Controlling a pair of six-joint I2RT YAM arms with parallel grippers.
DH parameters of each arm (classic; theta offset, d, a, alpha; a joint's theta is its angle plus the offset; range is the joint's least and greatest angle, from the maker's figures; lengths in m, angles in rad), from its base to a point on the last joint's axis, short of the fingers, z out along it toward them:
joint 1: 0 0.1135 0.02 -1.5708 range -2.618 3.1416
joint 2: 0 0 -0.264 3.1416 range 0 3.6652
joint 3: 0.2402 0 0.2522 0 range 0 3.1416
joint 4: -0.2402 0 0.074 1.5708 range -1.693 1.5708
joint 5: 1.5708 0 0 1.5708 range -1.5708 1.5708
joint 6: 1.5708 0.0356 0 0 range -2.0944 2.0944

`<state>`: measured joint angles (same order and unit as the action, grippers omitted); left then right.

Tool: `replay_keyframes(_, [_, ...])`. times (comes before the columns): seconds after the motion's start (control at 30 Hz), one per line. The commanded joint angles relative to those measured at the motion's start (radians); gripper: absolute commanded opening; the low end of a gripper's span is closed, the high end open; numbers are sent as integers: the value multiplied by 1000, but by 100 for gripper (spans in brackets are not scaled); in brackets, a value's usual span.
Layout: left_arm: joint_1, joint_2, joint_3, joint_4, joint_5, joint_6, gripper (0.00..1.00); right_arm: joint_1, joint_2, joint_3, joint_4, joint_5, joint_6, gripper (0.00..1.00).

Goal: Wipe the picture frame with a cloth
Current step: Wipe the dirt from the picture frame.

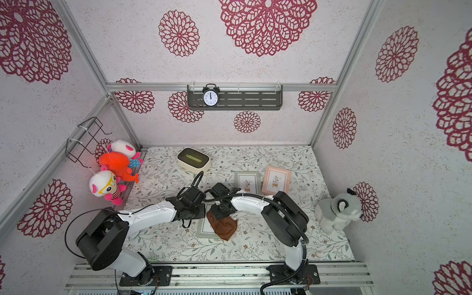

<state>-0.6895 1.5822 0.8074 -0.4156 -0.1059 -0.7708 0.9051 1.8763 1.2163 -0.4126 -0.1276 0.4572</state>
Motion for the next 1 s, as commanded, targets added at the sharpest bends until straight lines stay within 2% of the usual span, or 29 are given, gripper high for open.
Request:
replay_keyframes(0.0, [-8,104,-70,-112,54,-2,8,22,33,-46,-57,-6,14,0])
replay_keyframes(0.27, [10,10,-31,-136,45,17,19,14,-11,-83,-20,-49,18,0])
replay_keyframes(0.47, [20,63,-20,-129,64,22,19,14,-48,-117,48,-56,28,0])
replay_keyframes(0.8, [19,120,-19,-114,78,20,15,18,-150,-154,93,-23,6,35])
replay_keyframes(0.97, [20,131,-19,-106,85,21,14,32,-149,-166,149,-41,1,40])
